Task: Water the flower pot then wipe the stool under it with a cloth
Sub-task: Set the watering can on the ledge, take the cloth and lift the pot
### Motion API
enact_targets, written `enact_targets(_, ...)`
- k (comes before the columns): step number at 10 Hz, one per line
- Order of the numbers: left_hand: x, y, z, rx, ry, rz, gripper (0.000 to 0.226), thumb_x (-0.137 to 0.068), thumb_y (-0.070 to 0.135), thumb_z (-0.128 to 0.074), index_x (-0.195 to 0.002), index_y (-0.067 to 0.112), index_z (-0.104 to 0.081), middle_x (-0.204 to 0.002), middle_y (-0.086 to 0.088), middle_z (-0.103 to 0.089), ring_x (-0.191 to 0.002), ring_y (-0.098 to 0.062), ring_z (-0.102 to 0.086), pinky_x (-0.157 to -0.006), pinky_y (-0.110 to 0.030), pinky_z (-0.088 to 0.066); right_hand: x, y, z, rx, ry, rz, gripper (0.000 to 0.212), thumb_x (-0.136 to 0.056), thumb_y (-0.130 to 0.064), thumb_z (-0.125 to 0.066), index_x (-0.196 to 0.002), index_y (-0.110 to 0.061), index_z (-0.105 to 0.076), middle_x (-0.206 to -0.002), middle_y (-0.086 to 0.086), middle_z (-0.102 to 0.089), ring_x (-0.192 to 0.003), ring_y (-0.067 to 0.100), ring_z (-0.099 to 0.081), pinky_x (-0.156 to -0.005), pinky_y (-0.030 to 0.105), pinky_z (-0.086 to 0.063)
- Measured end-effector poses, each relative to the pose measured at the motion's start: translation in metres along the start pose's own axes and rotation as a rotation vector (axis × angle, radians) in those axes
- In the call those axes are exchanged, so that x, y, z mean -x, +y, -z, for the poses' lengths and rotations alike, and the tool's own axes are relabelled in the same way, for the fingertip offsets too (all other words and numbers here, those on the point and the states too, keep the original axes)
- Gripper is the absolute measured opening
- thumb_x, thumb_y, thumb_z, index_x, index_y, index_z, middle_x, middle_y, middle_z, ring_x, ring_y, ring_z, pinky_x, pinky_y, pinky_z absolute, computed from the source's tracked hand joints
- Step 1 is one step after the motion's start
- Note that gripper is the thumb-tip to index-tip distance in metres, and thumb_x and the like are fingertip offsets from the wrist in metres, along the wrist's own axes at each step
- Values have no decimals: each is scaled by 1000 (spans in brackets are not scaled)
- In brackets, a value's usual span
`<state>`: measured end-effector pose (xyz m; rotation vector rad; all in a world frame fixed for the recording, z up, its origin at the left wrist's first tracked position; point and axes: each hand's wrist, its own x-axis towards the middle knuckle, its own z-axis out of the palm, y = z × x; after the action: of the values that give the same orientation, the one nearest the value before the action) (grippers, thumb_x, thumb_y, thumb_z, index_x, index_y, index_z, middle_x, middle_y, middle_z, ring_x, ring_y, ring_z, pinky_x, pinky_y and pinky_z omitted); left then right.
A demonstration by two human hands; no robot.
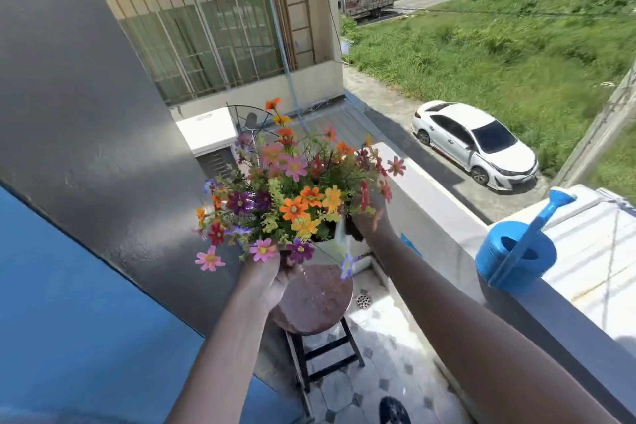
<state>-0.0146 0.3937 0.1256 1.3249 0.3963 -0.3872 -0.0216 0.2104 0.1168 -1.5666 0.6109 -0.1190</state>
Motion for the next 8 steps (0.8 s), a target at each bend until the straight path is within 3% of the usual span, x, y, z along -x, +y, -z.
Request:
enact_targets(1,3,5,-6,36,15,-25,29,-102,-2,-35,-76,4,-47,-69,-11,-47,-41,-11,-48,-31,-18,-46,-4,3,-2,-13,45,1,39,-103,-7,-44,-141,2,-41,-112,2,-43,-97,17,-42,-61,11,-38)
enact_targets(2,-4,7,-8,106,16,-13,31,-102,-2,-34,-73,6,-45,-67,-11,-47,-42,-12,-46,-31,-19,-47,-19,31,-18,63,49,88,32,-103,-22,-44,-124,0,-55,-102,3,-52,-91,17,-48,-67,28,-41)
enact_targets(3,-16,5,-5,121,47,-33,34,-101,-5,-30,-72,7,-42,-64,-9,-42,-30,-5,-44,-31,-18,-46,-11,42,-26,142,19,259,35,-103,-21,-49,-70,-10,-54,-66,3,-49,-63,19,-45,-63,33,-33)
enact_targets(4,-26,2,-6,51,90,-28,34,-101,-4,-29,-73,5,-44,-65,-10,-44,-29,-4,-44,-31,-18,-46,-9,40,-30,174,10,263,45,-102,-17,-50,-58,-15,-40,-55,0,-38,-52,14,-36,-57,32,-30)
enact_targets(5,-35,-7,-10,11,102,-17,32,-101,-5,-29,-76,5,-46,-70,-14,-50,-45,-12,-50,-33,-19,-48,-12,27,-26,103,28,205,46,-100,-15,-51,-56,-13,-38,-51,1,-33,-45,11,-30,-42,20,-22)
enact_targets(6,-40,-12,-19,-4,76,22,29,-102,-2,-30,-82,2,-51,-61,-13,-55,-32,-7,-48,-32,-18,-47,-22,9,-21,-6,5,186,37,-99,-11,-51,-63,-8,-48,-45,-4,-33,-36,6,-27,-37,17,-21)
enact_targets(7,-45,-10,-28,-11,60,59,30,-100,-2,-32,-82,0,-56,-47,-7,-59,-28,-5,-46,-31,-15,-43,-42,0,-17,-59,-30,194,25,-98,-6,-47,-76,5,-55,-45,4,-41,-33,8,-34,-41,19,-30)
enact_targets(8,-55,-13,-34,19,126,86,35,-101,-6,-23,-81,2,-50,-66,-12,-53,-39,-11,-49,-28,-13,-36,-72,13,-11,-118,-190,131,16,-99,10,-33,-96,8,-49,-37,0,-37,-22,1,-31,-30,14,-29)
